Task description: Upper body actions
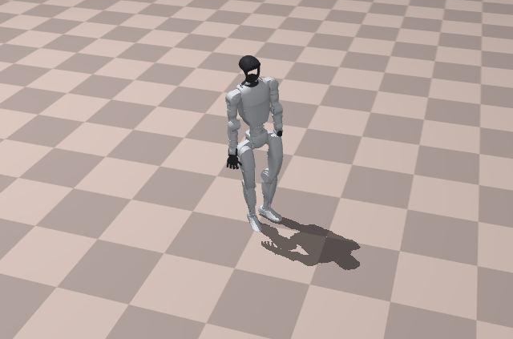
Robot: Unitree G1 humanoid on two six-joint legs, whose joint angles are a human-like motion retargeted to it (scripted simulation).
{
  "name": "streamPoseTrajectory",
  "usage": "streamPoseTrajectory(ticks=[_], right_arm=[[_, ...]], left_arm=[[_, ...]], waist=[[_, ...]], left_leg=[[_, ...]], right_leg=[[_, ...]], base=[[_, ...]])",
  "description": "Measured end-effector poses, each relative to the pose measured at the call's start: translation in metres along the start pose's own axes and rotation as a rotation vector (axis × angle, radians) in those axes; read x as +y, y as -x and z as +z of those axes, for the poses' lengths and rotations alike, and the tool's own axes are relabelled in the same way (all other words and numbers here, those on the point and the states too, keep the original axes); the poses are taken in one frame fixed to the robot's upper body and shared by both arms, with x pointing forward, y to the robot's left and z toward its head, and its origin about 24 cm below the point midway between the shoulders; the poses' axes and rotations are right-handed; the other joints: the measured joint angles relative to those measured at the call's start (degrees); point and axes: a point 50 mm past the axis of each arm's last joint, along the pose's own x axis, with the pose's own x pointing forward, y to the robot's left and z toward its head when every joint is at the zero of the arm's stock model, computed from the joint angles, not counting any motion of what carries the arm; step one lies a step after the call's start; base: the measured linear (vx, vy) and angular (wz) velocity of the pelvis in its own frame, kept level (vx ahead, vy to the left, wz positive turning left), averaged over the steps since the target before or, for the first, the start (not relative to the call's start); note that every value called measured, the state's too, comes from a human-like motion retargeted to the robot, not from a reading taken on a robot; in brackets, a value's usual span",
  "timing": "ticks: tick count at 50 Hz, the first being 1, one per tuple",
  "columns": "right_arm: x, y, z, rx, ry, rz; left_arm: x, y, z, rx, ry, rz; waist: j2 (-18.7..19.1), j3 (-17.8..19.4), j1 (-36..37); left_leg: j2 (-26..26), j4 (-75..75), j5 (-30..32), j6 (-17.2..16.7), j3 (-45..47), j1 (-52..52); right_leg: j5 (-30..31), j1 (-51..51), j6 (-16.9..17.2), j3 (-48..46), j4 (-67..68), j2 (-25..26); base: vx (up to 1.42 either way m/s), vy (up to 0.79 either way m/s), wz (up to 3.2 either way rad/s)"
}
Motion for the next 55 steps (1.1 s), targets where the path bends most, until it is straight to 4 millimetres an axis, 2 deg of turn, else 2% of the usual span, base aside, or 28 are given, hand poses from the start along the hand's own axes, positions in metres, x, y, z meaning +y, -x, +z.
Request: streamPoseTrajectory(ticks=[55], right_arm=[[0.0010, -0.0002, -0.0005, 0.006, 0.015, 0.000]], left_arm=[[-0.0010, 0.0000, -0.0003, 0.003, 0.003, -0.002]], waist=[[0.39, -0.29, -0.40]], left_leg=[[-0.10, 0.01, -0.13, 0.01, -0.04, -0.10]], right_leg=[[-0.03, -0.08, 0.09, 0.00, -0.07, -0.12]], base=[[0.00, 0.00, 0.00]])
